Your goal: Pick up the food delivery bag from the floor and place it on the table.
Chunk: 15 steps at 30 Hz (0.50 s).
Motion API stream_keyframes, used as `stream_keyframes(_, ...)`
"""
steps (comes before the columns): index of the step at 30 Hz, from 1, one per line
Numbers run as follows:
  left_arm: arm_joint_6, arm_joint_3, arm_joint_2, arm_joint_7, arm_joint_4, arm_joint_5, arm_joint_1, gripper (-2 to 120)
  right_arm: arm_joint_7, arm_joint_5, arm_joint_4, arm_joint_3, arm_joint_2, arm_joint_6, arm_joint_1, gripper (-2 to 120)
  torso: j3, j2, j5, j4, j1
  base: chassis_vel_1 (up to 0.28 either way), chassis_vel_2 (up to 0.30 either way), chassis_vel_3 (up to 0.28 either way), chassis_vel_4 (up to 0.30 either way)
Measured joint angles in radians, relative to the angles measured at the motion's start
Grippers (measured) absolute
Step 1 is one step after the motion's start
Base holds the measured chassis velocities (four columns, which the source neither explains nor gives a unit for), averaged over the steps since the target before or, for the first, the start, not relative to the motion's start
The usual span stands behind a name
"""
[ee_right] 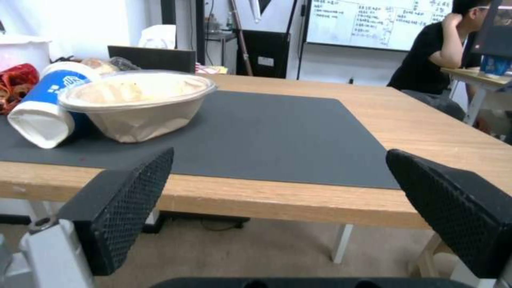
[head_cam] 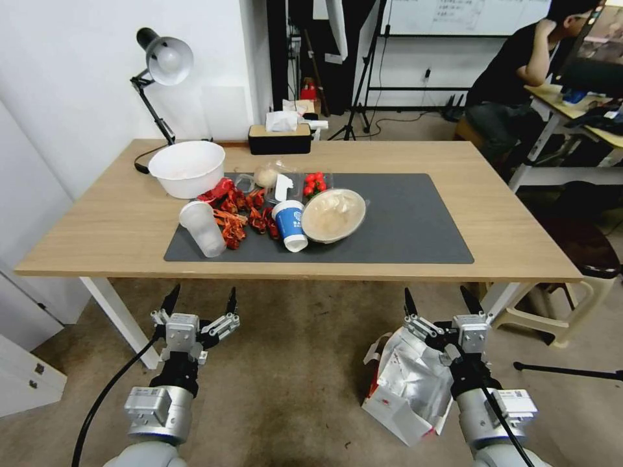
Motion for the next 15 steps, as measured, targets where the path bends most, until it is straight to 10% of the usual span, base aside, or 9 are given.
stream_keyframes(15,0.000,0.000,0.000,0.000,0.000,0.000,0.000,100,0.000,0.000,0.000,0.000,0.000,0.000,0.000,100,0.000,0.000,0.0000,0.0000,0.000,0.000,0.000,0.000,0.000)
